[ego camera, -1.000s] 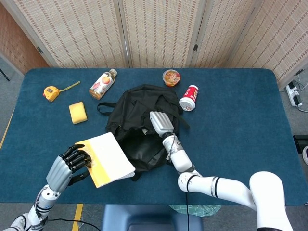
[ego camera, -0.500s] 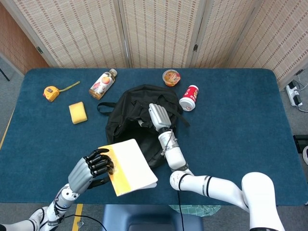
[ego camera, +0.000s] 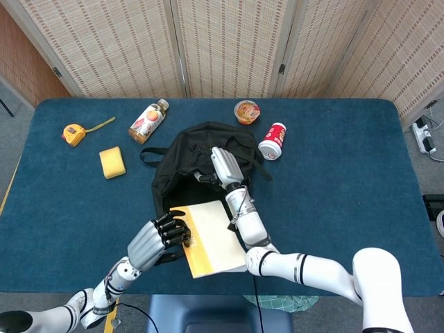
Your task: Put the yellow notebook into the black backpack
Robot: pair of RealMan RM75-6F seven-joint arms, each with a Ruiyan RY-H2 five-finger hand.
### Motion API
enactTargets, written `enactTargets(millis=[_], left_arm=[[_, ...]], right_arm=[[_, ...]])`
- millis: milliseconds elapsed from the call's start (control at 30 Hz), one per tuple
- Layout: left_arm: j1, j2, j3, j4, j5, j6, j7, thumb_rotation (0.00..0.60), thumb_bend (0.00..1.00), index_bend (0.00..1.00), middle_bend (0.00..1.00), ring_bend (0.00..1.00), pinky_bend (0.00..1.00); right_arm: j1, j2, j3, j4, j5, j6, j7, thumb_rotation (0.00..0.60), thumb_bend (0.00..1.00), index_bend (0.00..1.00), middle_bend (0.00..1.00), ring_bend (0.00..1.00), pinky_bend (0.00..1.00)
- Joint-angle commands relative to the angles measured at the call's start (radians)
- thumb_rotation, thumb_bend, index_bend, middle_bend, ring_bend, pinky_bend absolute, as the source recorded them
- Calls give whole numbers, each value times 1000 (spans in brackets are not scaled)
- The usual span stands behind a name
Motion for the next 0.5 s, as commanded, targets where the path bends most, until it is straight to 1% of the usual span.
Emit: enactTargets(millis=[33, 200, 500], left_arm=[[-23, -46, -30, 64, -52, -45, -21, 600, 538, 679, 582, 475, 344], [-44, -109, -59, 173, -95, -69, -25, 600, 540, 679, 587, 478, 348], [-71, -197, -85, 365, -176, -146, 11, 600, 536, 676, 590, 482, 354]], right_arm=[[-19, 25, -8, -48, -10, -5, 17, 600, 739, 774, 368, 271, 58], [-29, 49, -9, -100, -7, -6, 27, 600, 737, 774, 368, 271, 58], [-36, 76, -22, -172, -3, 15, 18, 600, 739, 773, 367, 274, 58]])
